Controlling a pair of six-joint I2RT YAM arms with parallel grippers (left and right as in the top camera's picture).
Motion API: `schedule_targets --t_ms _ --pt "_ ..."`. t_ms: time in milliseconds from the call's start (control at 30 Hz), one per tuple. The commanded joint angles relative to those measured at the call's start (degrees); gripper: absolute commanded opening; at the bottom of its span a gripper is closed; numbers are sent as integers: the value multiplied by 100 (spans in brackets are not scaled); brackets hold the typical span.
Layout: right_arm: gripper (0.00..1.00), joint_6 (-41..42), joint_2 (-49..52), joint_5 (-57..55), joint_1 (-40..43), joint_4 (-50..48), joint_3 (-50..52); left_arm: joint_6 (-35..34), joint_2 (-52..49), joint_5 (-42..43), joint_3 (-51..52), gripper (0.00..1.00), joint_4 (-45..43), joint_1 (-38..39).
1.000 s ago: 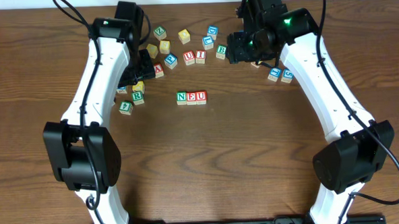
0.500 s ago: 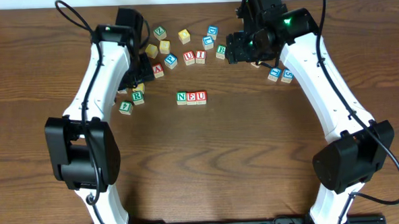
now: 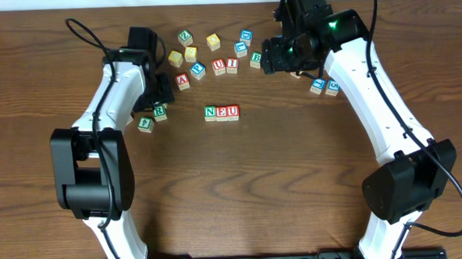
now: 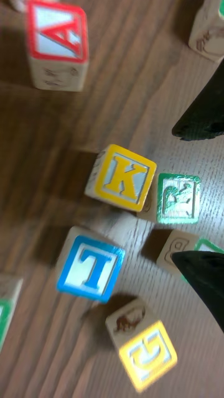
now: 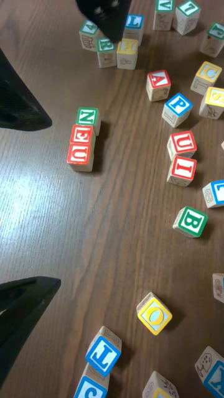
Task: Spell out NEURIPS
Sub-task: 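Lower the left gripper and close it on the green R block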
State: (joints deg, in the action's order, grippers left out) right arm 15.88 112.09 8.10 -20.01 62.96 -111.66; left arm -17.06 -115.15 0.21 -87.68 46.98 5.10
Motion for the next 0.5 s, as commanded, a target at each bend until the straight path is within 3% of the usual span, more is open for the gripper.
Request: schedule_targets --t_ms 0,467 --pt "70 -13 46 -24 4 7 -2 179 -92 195 234 57 -105 0" --pt "71 -11 46 -24 4 31 -2 179 -92 170 739 56 -623 -2"
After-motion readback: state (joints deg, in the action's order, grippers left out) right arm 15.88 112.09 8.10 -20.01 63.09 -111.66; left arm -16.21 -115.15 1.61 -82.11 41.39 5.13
